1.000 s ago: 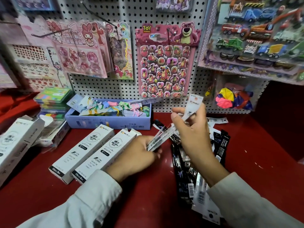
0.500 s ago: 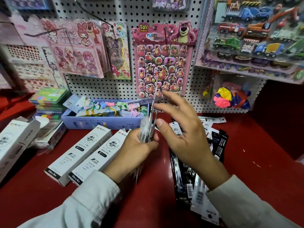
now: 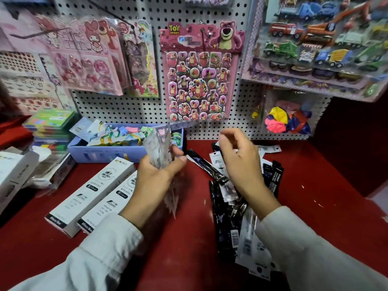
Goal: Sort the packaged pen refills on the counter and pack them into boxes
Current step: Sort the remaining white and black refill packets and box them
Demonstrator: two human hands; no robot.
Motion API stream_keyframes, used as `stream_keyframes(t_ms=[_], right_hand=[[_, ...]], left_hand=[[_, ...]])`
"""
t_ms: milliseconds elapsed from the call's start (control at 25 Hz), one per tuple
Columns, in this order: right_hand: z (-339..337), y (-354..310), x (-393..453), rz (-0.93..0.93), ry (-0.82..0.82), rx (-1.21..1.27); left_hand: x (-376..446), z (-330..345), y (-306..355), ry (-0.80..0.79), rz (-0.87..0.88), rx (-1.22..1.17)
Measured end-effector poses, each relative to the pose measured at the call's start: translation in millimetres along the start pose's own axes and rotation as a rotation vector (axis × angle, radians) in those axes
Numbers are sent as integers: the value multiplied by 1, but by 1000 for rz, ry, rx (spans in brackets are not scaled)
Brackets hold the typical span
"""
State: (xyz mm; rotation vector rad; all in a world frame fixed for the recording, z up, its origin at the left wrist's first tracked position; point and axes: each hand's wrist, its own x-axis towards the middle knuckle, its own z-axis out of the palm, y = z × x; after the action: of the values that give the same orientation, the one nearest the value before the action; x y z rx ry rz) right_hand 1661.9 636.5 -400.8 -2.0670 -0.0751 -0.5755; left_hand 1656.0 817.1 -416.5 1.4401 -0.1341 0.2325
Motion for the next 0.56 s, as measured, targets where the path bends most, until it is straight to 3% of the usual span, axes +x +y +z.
stream_keyframes(t_ms=[80,160,280,400,560], right_hand=[[5,26,1,132,-324,-715],[19,38,-5,147,-462,-999],[36,30,-9,68,-376,-859],[42,24,-16,72,-467,-578],[28,33,-7,114,-407,-916]], left_hand=[[-4,-1,-9,15,-74,16],[-11,1,-23,18,-192,58],[-10,3,-32,47,-265,3],[-4,2,-31,52,-259,-39],[-7,3,-32,11,-250,-10]])
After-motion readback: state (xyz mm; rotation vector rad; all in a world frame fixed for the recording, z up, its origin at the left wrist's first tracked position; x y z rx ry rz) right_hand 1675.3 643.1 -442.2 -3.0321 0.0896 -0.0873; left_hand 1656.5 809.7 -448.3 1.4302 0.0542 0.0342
